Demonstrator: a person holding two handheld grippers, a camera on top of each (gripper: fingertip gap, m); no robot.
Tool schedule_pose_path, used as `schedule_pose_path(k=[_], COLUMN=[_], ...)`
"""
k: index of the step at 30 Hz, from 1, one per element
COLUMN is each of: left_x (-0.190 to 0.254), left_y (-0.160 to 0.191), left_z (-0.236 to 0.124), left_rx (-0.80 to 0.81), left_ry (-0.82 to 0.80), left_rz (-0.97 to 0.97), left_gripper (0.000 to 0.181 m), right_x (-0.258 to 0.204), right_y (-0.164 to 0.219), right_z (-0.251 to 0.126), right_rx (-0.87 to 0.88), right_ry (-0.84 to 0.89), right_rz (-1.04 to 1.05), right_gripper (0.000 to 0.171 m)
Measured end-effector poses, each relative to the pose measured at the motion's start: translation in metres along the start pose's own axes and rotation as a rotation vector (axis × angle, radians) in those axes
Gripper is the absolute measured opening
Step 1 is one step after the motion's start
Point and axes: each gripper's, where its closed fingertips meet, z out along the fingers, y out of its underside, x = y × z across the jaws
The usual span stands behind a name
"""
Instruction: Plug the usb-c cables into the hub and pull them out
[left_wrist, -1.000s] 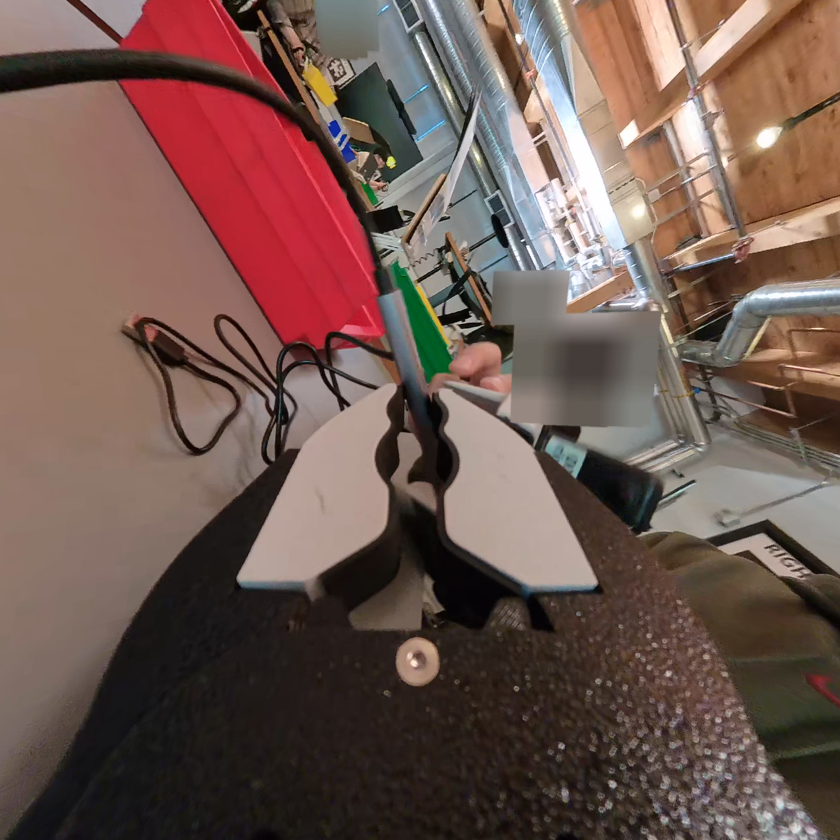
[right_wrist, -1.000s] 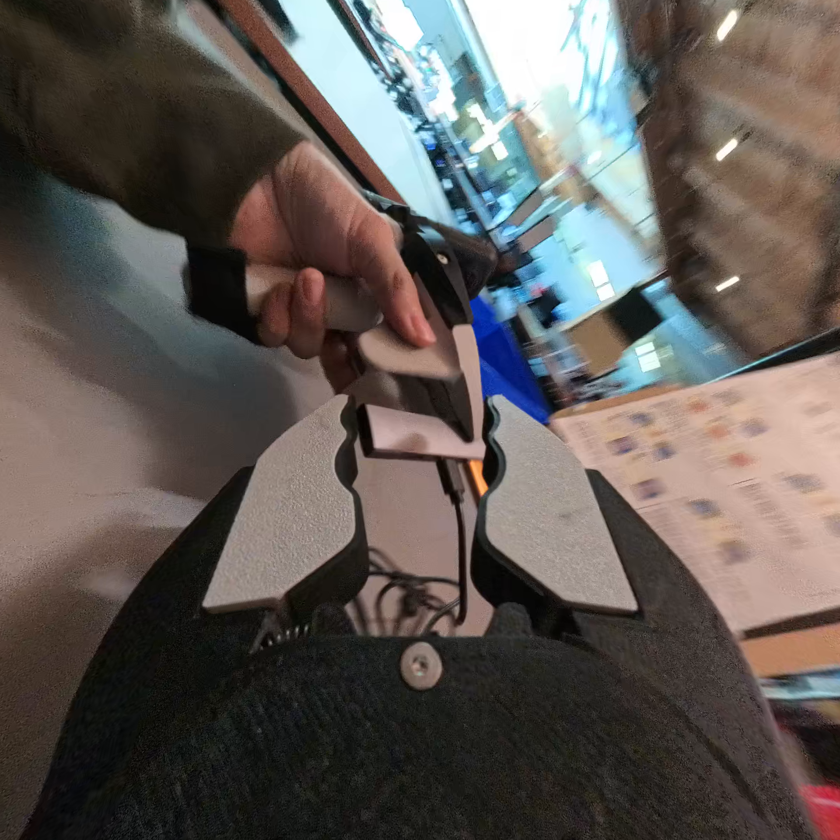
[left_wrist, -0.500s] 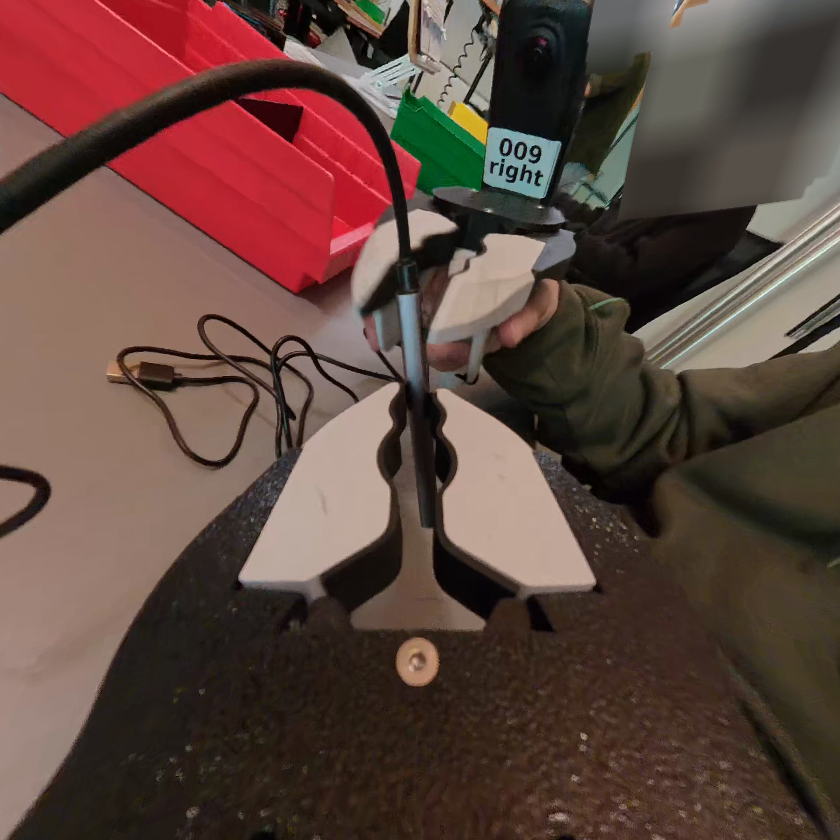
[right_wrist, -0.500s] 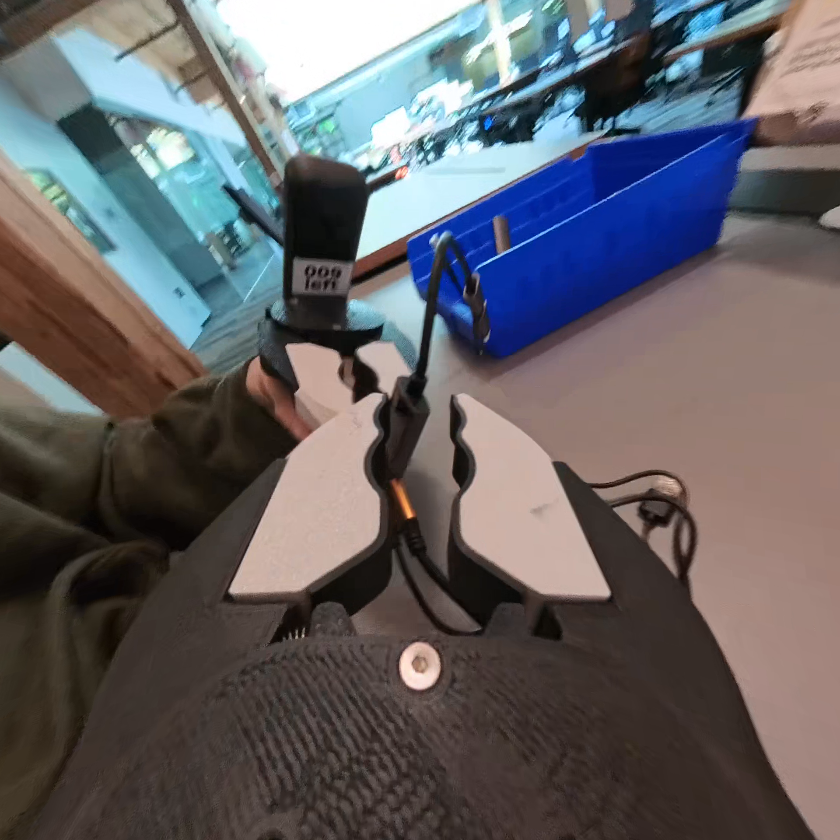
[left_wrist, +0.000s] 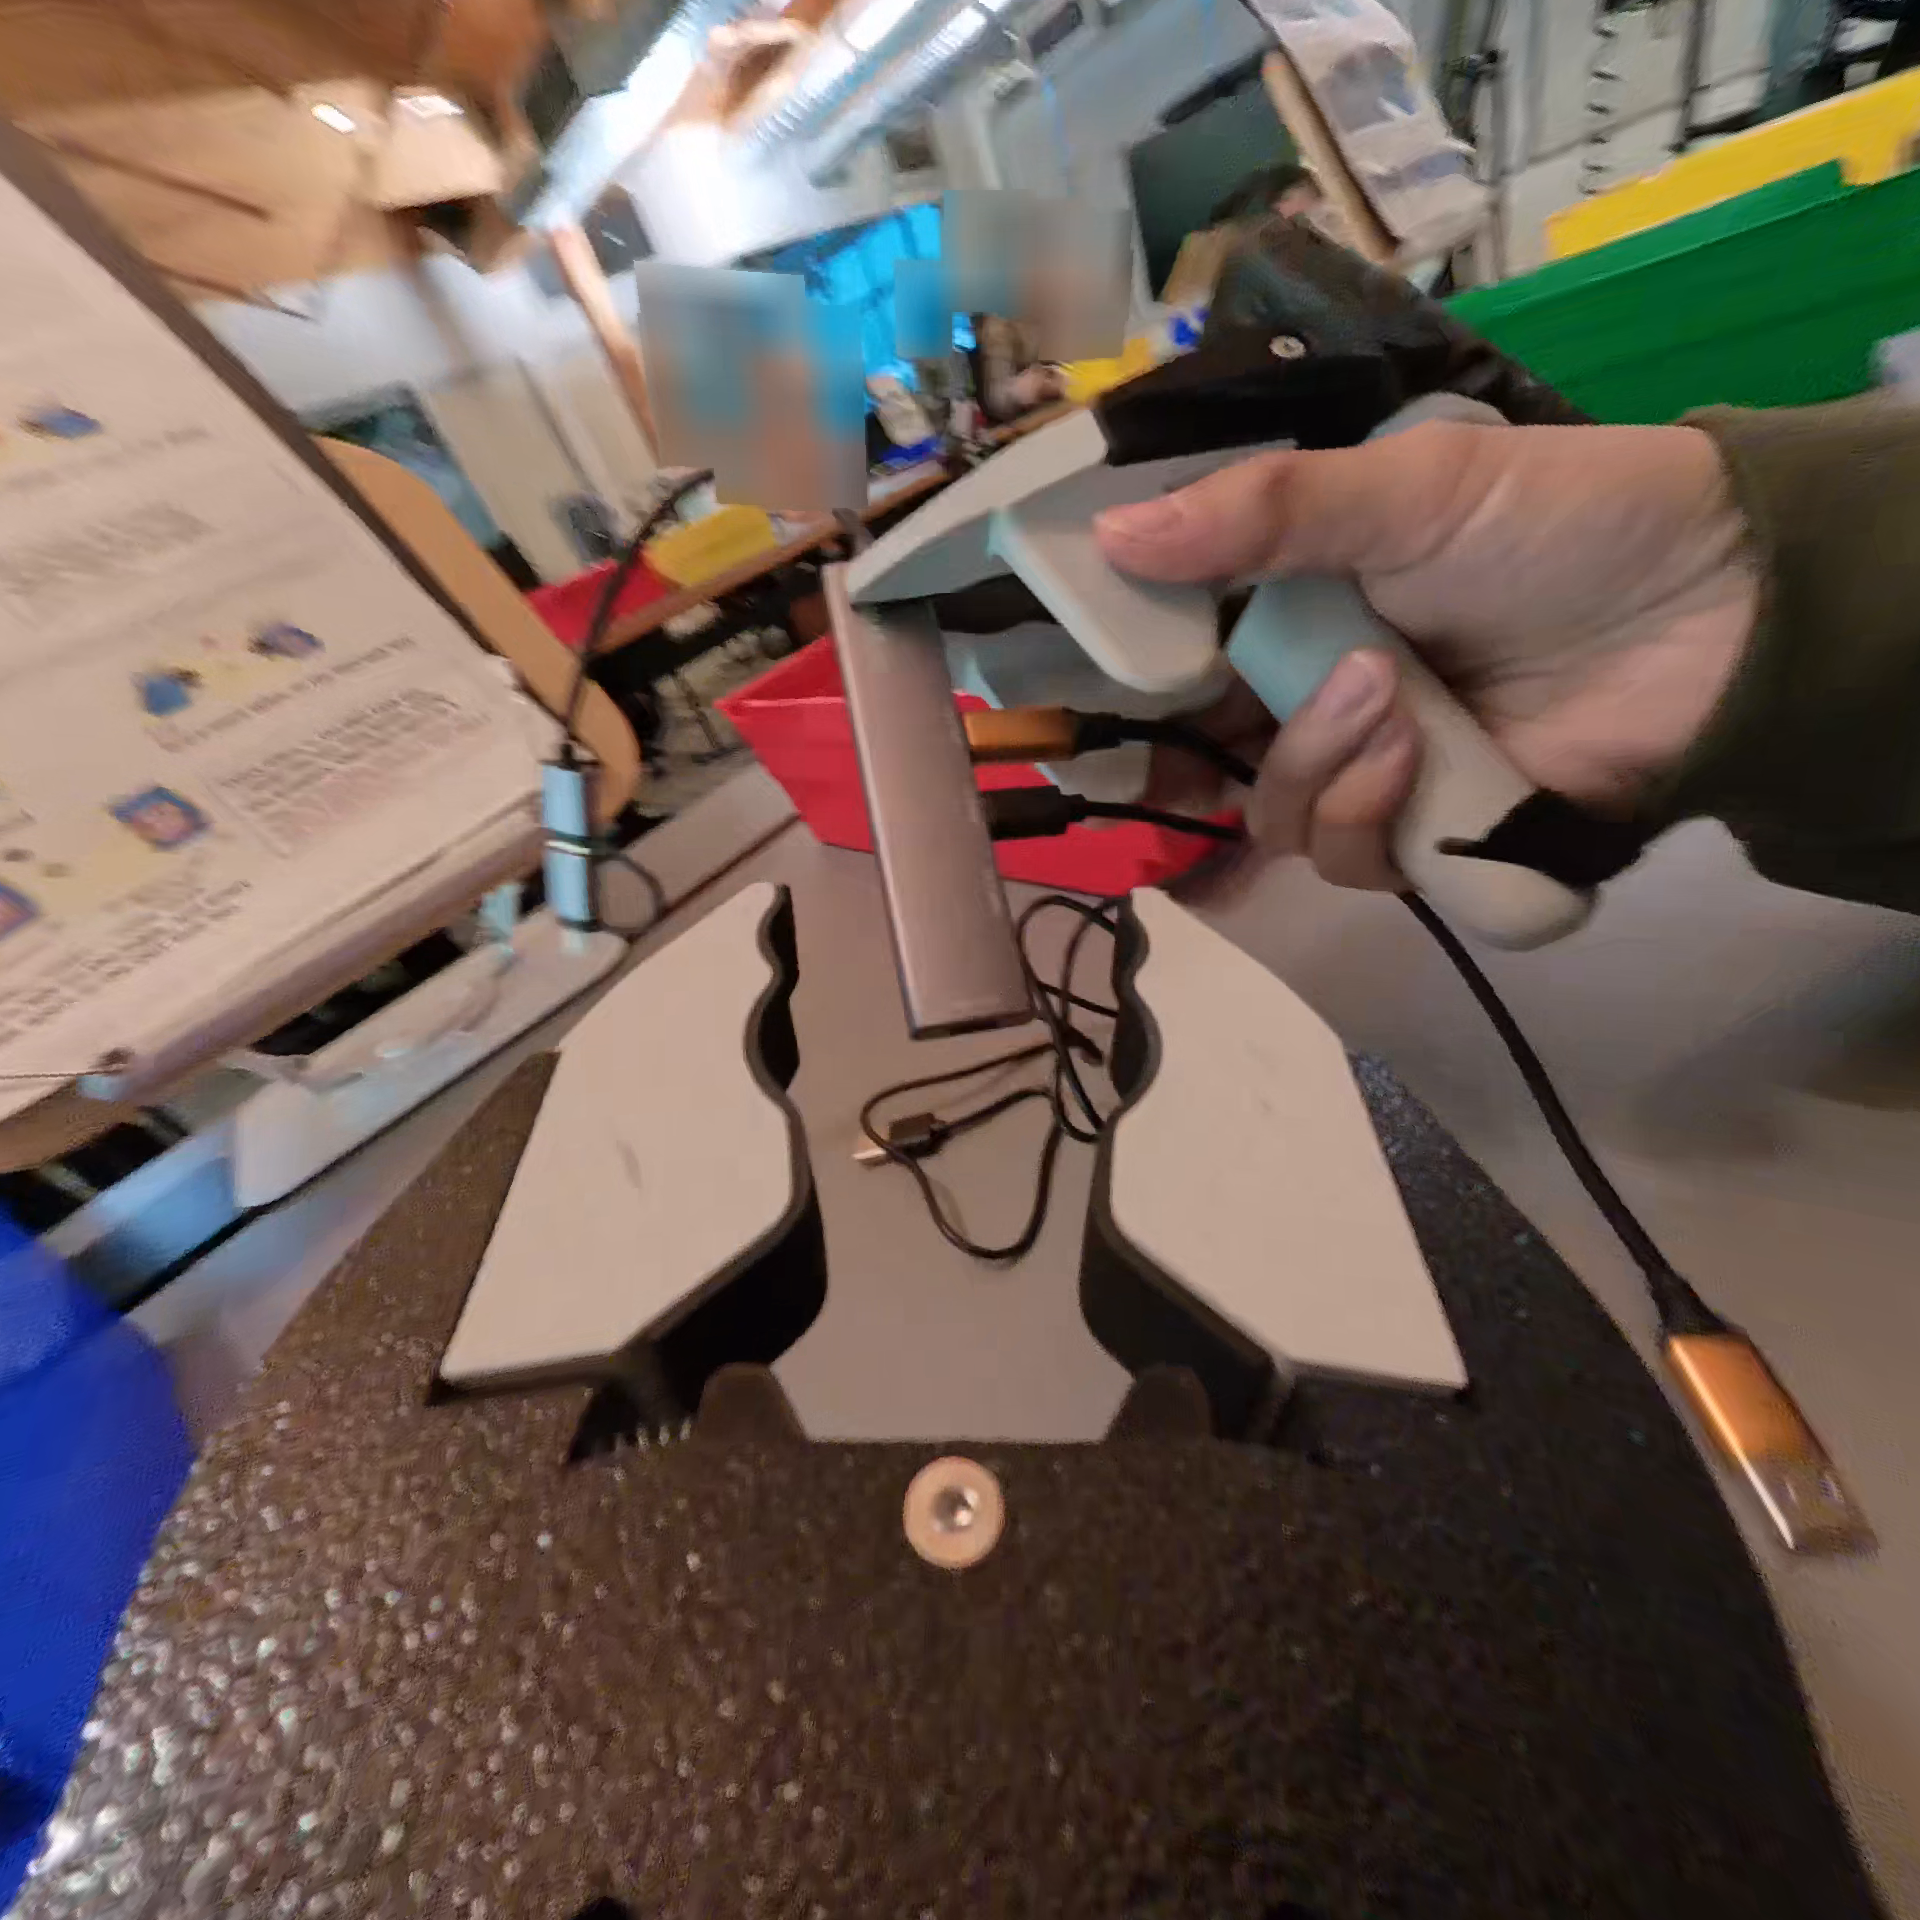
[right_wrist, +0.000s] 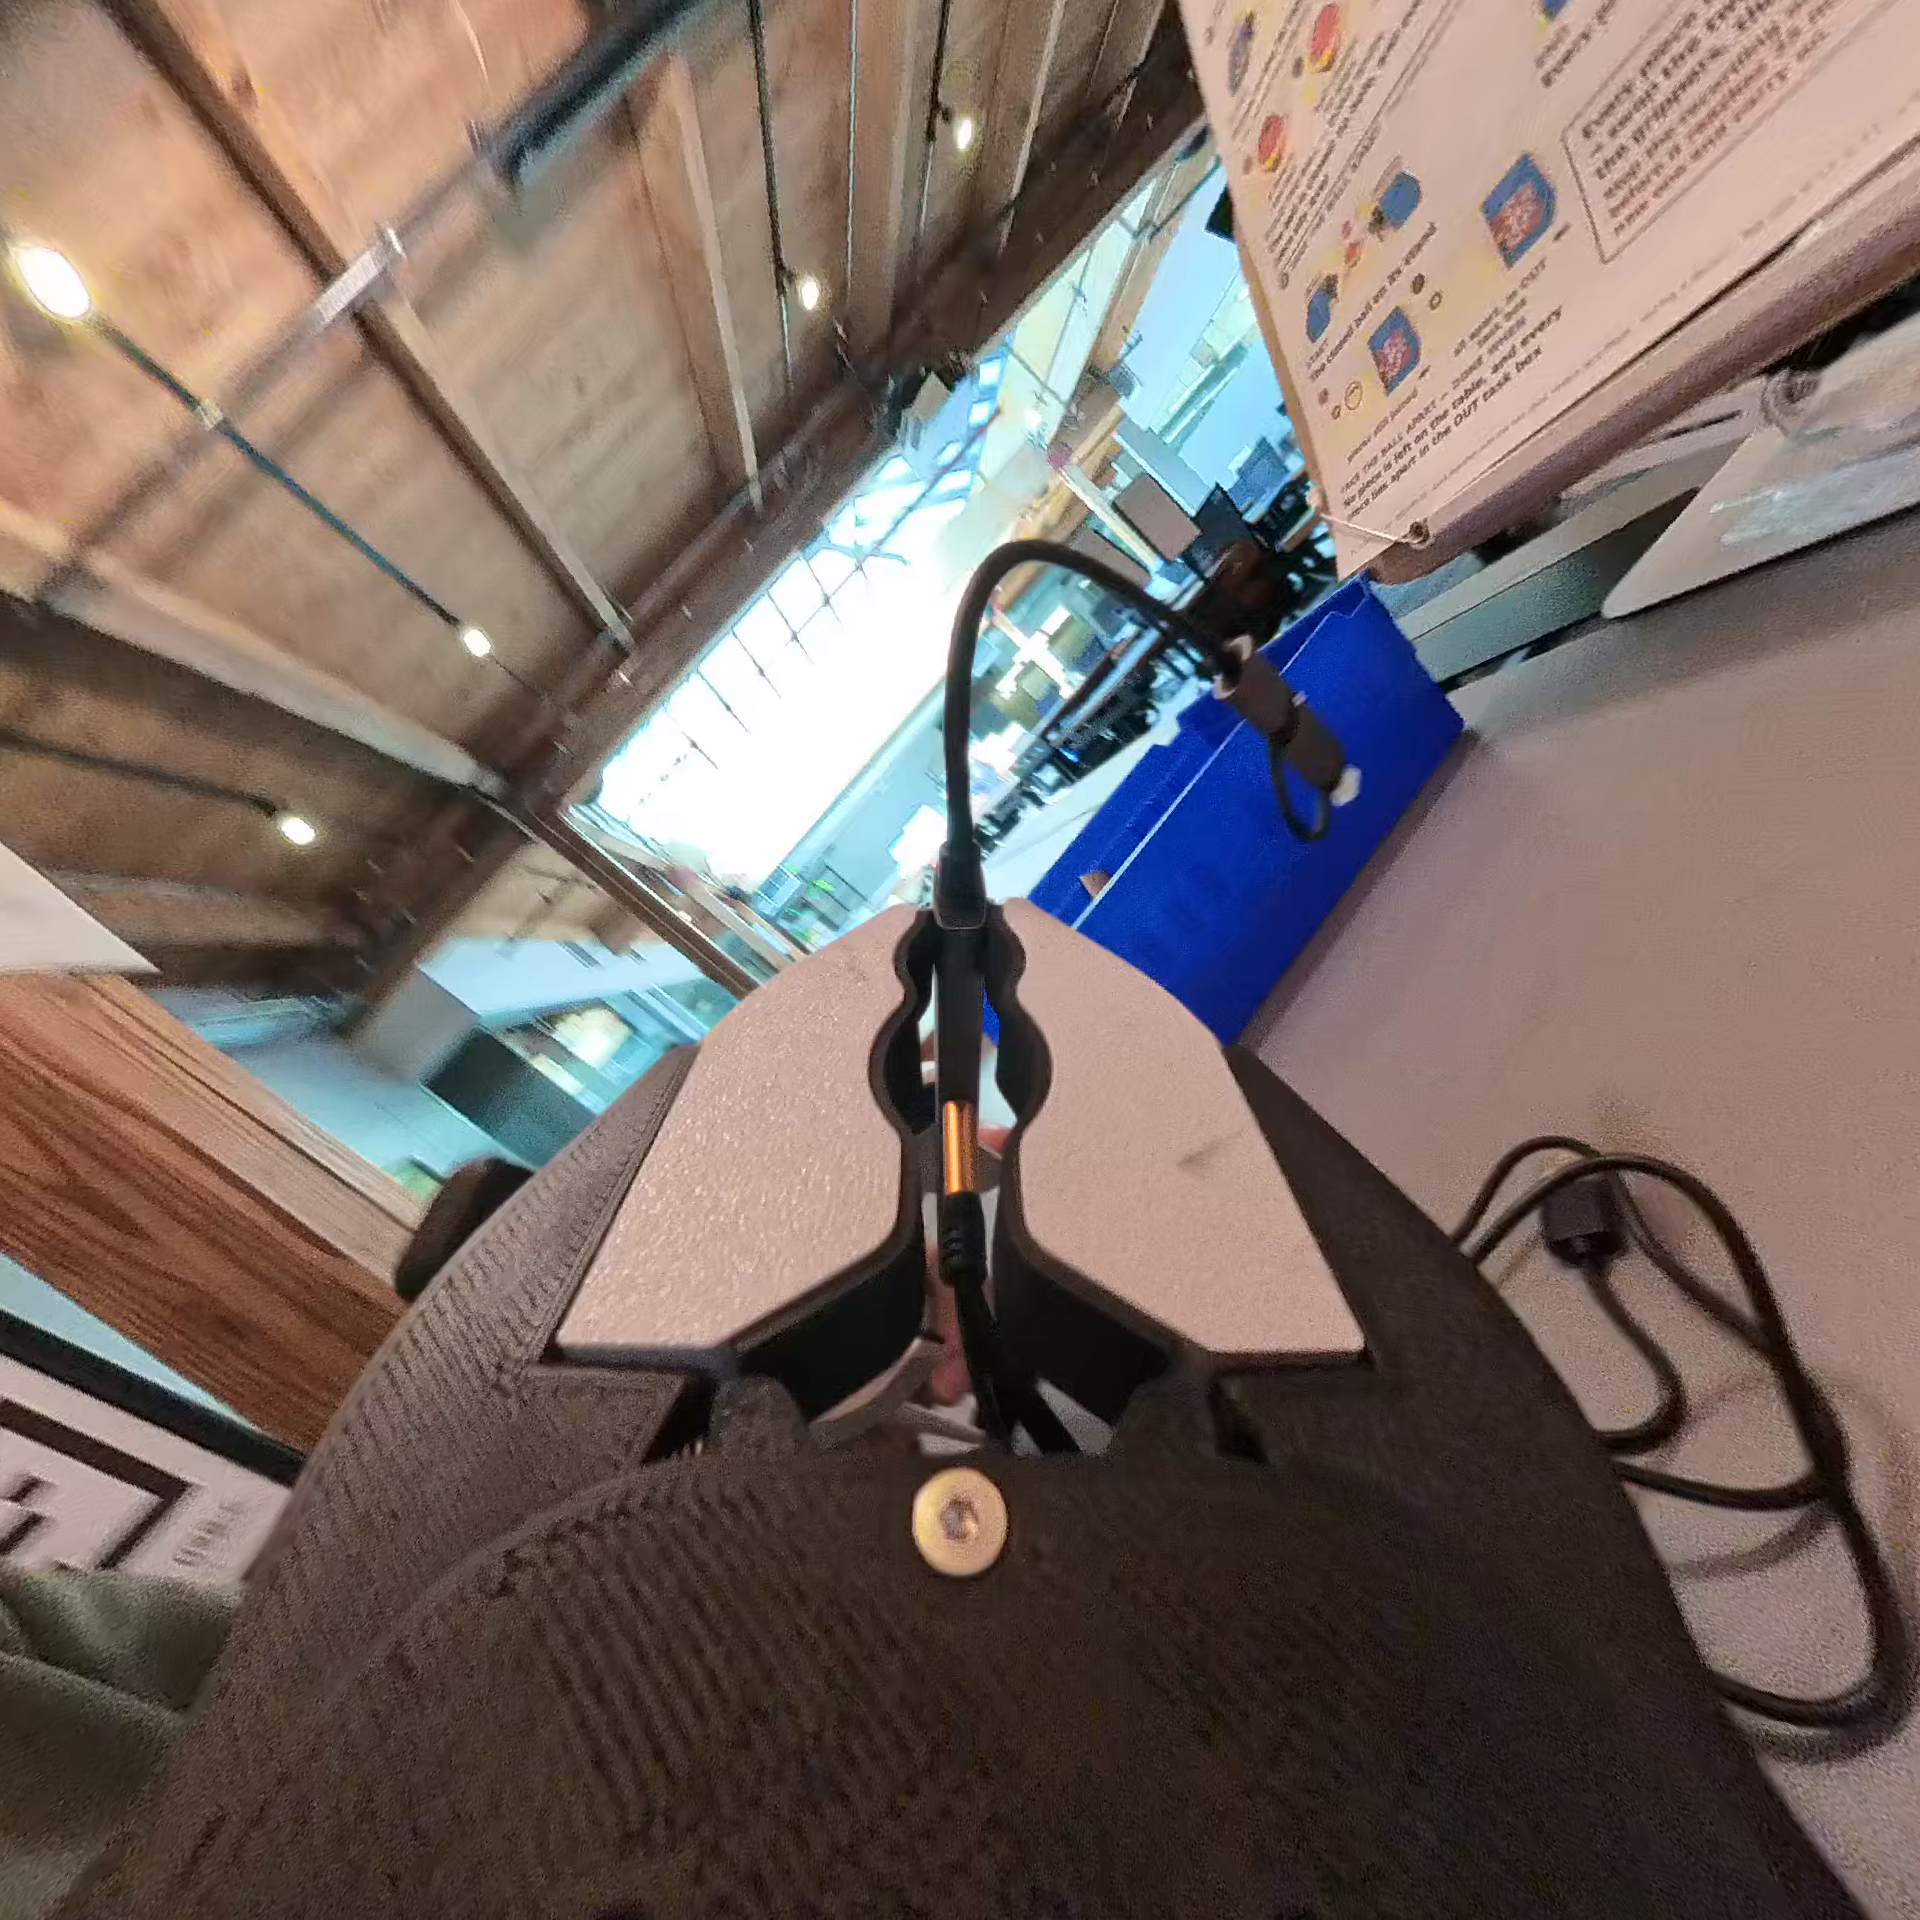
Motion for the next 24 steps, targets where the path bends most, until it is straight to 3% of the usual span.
schedule_pose_path(k=[6, 13, 24], left_x=[-0.002, -0.007, -0.011], left_y=[-0.011, -0.007, 0.004], left_z=[-0.003, -0.007, -0.008], left_rx=[0.098, 0.127, 0.028], left_ry=[-0.137, -0.125, -0.163], left_rz=[0.096, 0.045, 0.040], left_gripper=[0.028, 0.024, 0.024], right_x=[-0.001, -0.001, 0.010], right_y=[0.007, 0.012, 0.018], right_z=[0.003, 0.005, 0.007], right_rx=[0.023, 0.027, 0.034], right_ry=[-0.095, -0.129, -0.082], right_rz=[0.241, 0.328, 0.332], right_gripper=[0.009, 0.009, 0.009])
